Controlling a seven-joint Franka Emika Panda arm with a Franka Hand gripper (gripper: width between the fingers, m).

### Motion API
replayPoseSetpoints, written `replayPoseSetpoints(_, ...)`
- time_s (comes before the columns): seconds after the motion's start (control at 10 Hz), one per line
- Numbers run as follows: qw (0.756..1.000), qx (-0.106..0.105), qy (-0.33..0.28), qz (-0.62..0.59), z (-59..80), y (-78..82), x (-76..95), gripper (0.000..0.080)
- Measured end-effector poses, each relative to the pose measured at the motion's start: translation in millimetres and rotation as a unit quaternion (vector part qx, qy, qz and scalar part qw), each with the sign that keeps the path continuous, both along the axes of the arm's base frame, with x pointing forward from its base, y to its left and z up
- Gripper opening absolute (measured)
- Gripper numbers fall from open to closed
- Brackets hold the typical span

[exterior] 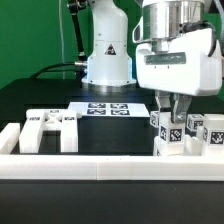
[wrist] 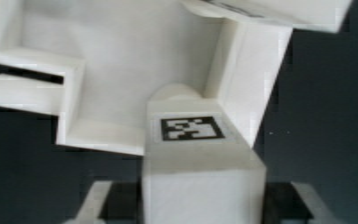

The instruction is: Assemble chair

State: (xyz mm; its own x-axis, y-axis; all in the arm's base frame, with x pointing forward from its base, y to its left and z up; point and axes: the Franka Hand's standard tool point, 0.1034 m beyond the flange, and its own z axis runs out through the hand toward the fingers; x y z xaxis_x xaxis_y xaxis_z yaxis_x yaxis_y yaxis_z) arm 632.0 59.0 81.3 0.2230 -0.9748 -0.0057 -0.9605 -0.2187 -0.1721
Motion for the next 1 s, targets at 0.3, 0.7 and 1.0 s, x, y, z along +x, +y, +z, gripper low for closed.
replayPoseSetpoints(0.3,0.998,-0.011,-0.003,0.059,0.4,0.2,0.5,0.0477)
replayPoseSetpoints(0.7,0.948,-0.058,-0.014,0.313,-0.1,3.7,0.1,0.0647)
replayPoseSetpoints(1.0,0.905,-0.078,-0.021,0.418,-1.6,3.6,-1.2,0.0649)
